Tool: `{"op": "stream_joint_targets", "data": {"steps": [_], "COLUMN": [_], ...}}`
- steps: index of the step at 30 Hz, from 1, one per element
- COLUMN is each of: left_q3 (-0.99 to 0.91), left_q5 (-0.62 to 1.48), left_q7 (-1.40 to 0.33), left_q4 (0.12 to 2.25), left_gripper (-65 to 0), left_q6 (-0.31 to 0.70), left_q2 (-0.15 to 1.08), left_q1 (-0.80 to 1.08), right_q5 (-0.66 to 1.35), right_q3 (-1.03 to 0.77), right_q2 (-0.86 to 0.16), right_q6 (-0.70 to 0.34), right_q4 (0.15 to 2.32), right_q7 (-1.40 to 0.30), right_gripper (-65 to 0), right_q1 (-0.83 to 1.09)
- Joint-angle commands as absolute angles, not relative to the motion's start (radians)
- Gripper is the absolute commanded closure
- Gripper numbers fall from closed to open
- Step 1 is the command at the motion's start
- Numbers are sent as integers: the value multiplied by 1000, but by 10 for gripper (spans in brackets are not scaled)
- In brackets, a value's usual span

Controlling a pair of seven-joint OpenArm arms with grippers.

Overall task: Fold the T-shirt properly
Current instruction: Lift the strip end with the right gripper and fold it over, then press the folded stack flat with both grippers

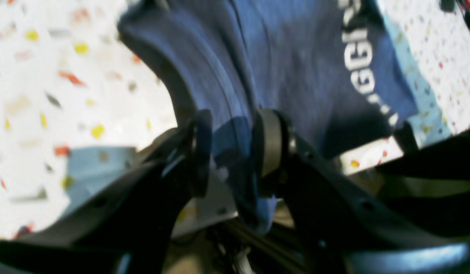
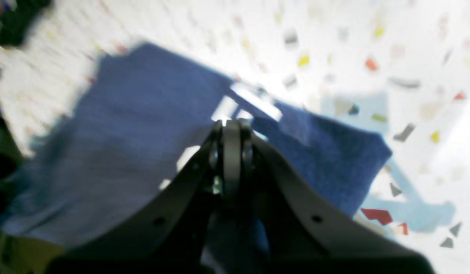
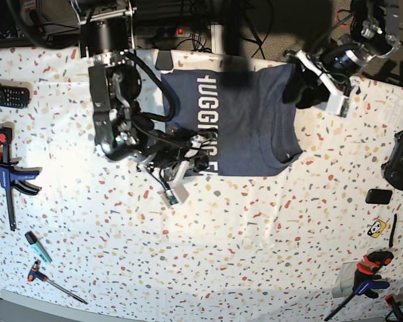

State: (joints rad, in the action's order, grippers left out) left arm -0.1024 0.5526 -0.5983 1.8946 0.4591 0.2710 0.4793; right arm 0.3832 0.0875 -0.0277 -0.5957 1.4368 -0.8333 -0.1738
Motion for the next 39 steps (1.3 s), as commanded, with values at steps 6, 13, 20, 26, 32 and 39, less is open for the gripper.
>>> {"op": "stream_joint_targets", "data": {"steps": [6,13,20,26,32,39], "left_q3": [-107,-110,-112,-109,-109,-52], "left_q5": [548,513,634,694,718,608], "left_q7": [-462,-440,-506,-523,-522,-488], "left_q4": [1720,1547,1740,1894,1894,1782], "left_gripper": [-185,-185,-185,-185,-185,-185], "left_q6": [464,464,464,466,559,574], "left_q2": [280,282,370,379,322,235], "left_q1": [462,332,305,411,517,518], "right_q5": [286,286,287,287,268,266], "right_q3": [105,105,104,104,104,104], "right_q2": [-28,-34,-33,-30,-30,-31], "right_q6": [-605,-605,-606,-606,-605,-606], "right_q4": [1346,1346,1346,1346,1346,1346], "right_q7": [-798,-819,-822,-817,-809,-810], "right_gripper": [0,0,0,0,0,0], "right_q1": [-249,-245,-246,-246,-246,-246]}}
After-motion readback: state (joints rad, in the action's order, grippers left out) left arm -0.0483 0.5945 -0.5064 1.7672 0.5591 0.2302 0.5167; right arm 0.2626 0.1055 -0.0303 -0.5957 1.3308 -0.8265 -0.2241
